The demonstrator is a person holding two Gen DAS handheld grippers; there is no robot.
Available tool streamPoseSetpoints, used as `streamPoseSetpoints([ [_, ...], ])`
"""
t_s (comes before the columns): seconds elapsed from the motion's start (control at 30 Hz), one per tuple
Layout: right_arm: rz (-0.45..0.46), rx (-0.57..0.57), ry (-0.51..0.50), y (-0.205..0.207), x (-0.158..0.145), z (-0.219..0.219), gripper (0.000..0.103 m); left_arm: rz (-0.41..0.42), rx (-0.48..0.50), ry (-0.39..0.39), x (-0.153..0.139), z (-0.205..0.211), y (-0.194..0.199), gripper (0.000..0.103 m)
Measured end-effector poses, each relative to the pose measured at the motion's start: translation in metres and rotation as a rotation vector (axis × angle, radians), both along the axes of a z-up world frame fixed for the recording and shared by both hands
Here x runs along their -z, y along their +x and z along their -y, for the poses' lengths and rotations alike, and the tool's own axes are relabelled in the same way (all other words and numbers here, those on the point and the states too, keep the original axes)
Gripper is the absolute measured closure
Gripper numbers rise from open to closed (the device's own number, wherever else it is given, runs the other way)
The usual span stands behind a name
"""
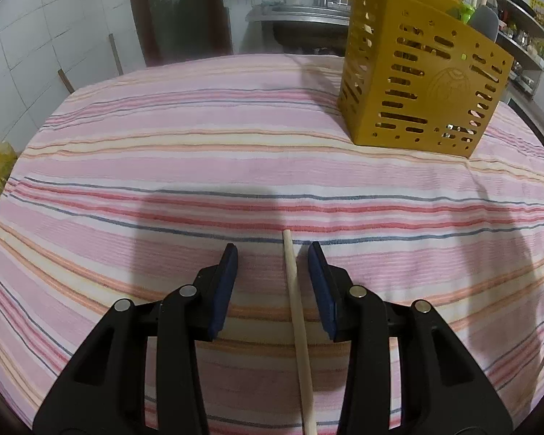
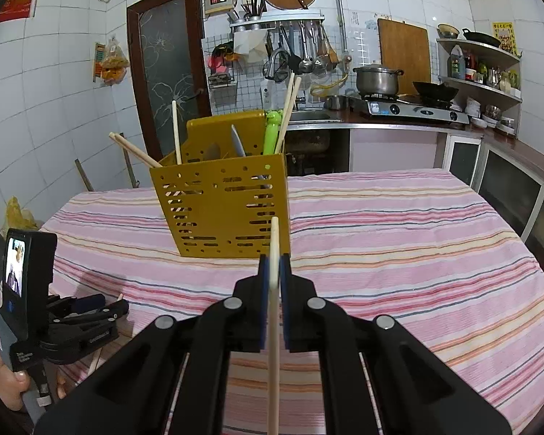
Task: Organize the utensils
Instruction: 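Lift both chopsticks upright and carry them toward the yellow holder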
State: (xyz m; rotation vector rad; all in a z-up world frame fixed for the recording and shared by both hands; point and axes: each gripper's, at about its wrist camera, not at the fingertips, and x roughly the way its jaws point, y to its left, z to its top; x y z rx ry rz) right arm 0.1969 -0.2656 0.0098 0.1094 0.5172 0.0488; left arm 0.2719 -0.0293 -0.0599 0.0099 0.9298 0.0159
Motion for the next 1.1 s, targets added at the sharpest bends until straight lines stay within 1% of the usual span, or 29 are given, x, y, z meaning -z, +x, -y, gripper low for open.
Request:
streamPoseSetpoints([
  [0.03,-0.001,0.0,0.0,0.0,0.001,0.0,0.097,0.001,-0.001,-0.004,0.0,-0.001,0.001,0.072],
  [0.07,-0.002,0.0,0.0,0.0,0.001,-0.001,0.097,0.001,-0.003,-0.006,0.0,-0.001,0.001,0.075],
  [0.13,-0.002,0.001,-0.002,0.0,0.001,-0.001,0.097,0.003,0.0,-0.013,0.0,-0.002,0.003,0.088],
  [0.17,-0.001,0.001,-0.001,0.0,0.001,-0.001,0.097,0.004,0.006,-0.018,0.0,-0.002,0.004,0.091],
  [0.2,0.0,0.003,-0.003,0.0,0.001,-0.001,0.097,0.007,0.011,-0.022,0.0,-0.002,0.004,0.098],
  [0.33,0.012,0.008,-0.002,-0.003,-0.003,-0.002,0.097,0.035,0.012,-0.036,-0.008,-0.004,-0.003,0.098],
  [0.53,0.05,0.008,-0.009,-0.012,-0.012,-0.004,0.097,0.148,0.016,-0.084,-0.039,-0.008,-0.021,0.098],
  [0.87,0.115,0.013,0.0,-0.029,-0.029,-0.002,0.097,0.399,0.036,-0.061,-0.103,-0.003,-0.069,0.098],
  [1.0,0.149,0.016,-0.01,-0.037,-0.035,-0.002,0.097,0.458,0.037,-0.07,-0.123,-0.004,-0.081,0.099],
  [1.1,0.162,0.013,-0.004,-0.039,-0.038,-0.001,0.097,0.488,0.039,-0.068,-0.131,-0.005,-0.088,0.099],
])
